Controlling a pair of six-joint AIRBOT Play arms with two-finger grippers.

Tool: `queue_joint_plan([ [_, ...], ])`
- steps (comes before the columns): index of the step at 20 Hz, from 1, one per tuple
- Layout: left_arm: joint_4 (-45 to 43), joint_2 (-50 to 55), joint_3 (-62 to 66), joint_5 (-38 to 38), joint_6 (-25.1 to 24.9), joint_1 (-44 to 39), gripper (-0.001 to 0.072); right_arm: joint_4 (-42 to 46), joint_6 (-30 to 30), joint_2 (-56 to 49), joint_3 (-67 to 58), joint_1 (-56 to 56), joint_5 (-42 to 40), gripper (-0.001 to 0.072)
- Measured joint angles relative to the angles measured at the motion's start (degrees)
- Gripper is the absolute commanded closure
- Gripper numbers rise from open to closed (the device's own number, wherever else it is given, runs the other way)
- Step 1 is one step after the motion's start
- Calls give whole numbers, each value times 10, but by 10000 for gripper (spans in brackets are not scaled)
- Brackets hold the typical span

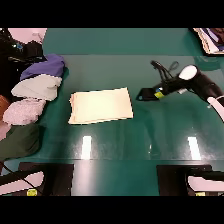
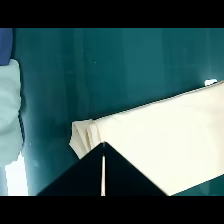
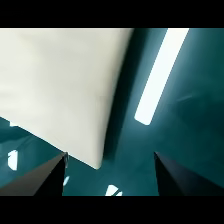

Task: Fold the shirts.

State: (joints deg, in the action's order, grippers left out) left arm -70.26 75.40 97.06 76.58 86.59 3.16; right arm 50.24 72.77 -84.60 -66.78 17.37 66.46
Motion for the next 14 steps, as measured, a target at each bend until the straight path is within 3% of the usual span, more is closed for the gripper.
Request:
queue_joint_plan([
  [4,3,0,0,-3,0,0,685,-75,-9,-52,32,-27,5,119],
  [8,5,0,0,-4,0,0,685,-136,-16,-127,-16,17,8,144],
  [12,7,0,0,-4,0,0,686,-162,-18,-195,-95,83,-1,471],
  [13,11,0,0,-5,0,0,686,-167,-19,-206,-114,97,-3,635],
  [14,14,0,0,-5,0,0,686,-173,-22,-216,-131,110,-9,695],
])
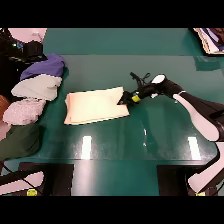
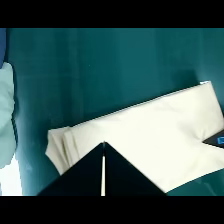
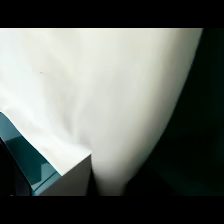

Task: Fold the shirts.

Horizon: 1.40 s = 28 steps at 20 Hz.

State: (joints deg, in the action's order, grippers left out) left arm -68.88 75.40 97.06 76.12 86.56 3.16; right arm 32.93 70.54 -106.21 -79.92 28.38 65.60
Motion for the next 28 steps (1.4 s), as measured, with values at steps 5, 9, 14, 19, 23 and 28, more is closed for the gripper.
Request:
queue_joint_plan([
  [5,14,0,0,10,0,-6,687,2,-11,-5,-43,14,-7,696],
  [9,19,0,0,19,-2,-45,686,13,-14,73,6,-65,-22,696],
  [14,20,0,0,-5,-5,-121,686,66,-15,229,117,-273,-35,695],
  [19,20,0,0,-47,-7,-179,686,88,-15,355,217,-556,-52,695],
  [23,20,0,0,-73,-7,-199,686,91,-15,408,281,-749,-78,695],
  [28,20,0,0,-86,-7,-205,686,100,-14,425,336,-859,-89,694],
])
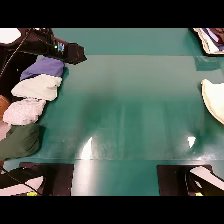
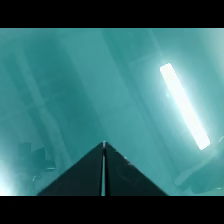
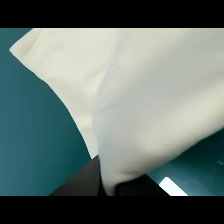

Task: Fold the shirts.

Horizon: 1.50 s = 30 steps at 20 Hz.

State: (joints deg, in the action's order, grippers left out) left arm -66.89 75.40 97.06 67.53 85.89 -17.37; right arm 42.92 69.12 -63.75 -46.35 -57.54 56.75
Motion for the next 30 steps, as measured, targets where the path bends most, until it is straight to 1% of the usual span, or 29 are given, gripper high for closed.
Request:
queue_joint_plan([
  [1,0,0,0,-2,0,-1,686,13,0,2,3,-5,0,649],
  [2,0,0,0,-3,0,-1,686,29,1,2,2,-6,0,439],
  [3,0,0,0,-3,0,-1,686,54,0,0,-4,-6,7,291],
  [4,0,0,0,-3,-1,-1,686,83,0,-4,-16,-7,15,252],
  [6,0,0,0,-4,-4,-1,686,145,1,-17,-49,-13,46,251],
  [8,0,0,0,-5,-5,-1,686,212,14,-32,-95,-27,91,251],
  [11,0,0,0,-5,-7,-1,686,272,45,-51,-160,-47,154,258],
  [13,0,0,0,-7,-7,-1,685,271,62,-58,-194,-48,180,259],
  [17,0,0,0,-9,-8,-1,686,193,78,-64,-231,13,198,259],
  [20,0,0,0,-7,-8,-1,686,113,82,-65,-241,111,209,259],
  [22,0,0,0,-14,-8,-1,685,75,83,-65,-244,192,211,262],
  [23,0,0,0,-17,-8,-1,685,65,83,-66,-245,234,216,317],
  [25,1,0,0,-29,-8,-1,686,49,83,-66,-246,318,216,697],
  [27,1,0,0,-40,-8,-1,686,44,83,-66,-246,398,220,695],
  [30,1,0,0,-56,-8,-1,685,41,78,-66,-247,490,223,695],
])
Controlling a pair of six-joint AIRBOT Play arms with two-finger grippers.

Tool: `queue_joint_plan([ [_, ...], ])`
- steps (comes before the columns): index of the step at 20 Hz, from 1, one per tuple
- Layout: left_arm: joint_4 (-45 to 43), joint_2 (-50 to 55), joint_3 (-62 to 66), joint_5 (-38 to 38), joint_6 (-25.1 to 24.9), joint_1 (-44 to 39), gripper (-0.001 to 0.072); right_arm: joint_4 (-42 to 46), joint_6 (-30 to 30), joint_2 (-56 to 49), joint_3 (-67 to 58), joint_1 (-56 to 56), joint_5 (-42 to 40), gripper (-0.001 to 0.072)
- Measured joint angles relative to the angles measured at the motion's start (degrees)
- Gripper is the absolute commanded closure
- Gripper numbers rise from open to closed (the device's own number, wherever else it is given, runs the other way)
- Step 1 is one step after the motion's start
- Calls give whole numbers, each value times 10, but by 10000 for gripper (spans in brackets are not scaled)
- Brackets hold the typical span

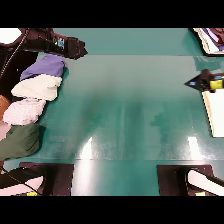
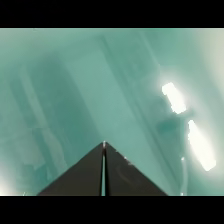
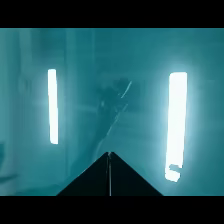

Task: Fold the shirts.

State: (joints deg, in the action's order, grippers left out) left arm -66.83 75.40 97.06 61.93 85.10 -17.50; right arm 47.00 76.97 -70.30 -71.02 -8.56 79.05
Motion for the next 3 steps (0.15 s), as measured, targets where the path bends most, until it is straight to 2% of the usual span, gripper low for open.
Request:
queue_joint_plan([
  [3,0,0,0,-16,0,0,685,-2,-4,0,0,57,0,695],
])
